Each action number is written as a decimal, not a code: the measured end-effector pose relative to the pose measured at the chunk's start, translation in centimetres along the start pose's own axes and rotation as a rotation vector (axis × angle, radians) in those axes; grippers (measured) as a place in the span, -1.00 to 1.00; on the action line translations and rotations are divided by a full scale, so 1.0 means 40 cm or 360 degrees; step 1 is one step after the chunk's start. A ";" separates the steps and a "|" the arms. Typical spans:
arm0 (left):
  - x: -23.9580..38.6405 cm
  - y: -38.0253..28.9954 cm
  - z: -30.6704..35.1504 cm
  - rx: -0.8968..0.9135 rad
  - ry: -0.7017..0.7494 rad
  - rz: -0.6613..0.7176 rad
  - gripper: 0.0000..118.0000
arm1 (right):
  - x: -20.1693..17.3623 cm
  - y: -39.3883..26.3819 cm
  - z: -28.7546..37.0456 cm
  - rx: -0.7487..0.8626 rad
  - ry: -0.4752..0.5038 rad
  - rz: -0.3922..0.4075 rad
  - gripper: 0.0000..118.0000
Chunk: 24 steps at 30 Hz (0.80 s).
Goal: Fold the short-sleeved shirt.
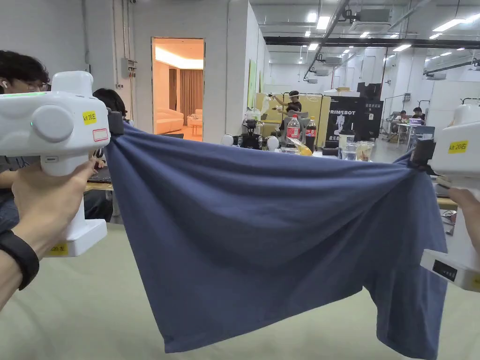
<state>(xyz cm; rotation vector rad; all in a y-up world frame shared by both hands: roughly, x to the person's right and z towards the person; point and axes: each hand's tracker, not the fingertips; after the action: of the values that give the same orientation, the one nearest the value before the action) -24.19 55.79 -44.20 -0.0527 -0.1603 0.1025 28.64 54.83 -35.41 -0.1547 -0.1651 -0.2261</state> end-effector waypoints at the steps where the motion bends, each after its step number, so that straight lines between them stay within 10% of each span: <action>1: 0.000 -0.007 0.003 -0.0002 -0.0004 -0.0005 -1.00 | 0.003 -0.007 -0.010 -0.0007 -0.0002 -0.0005 -1.00; 16: -0.071 -0.439 0.303 -0.0329 -0.0238 0.0112 -1.00 | 0.124 -0.477 0.176 -0.0425 -0.0038 -0.0043 -1.00; 24: -0.147 -0.707 0.590 -0.0671 -0.0337 0.0342 -1.00 | 0.203 -0.807 0.451 -0.0594 -0.0216 -0.0506 -1.00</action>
<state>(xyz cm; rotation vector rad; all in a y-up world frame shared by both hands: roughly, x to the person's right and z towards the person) -31.02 28.12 -20.16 -0.4813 -0.3865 0.2879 26.27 25.14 -12.05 -0.5168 -0.2820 -0.5640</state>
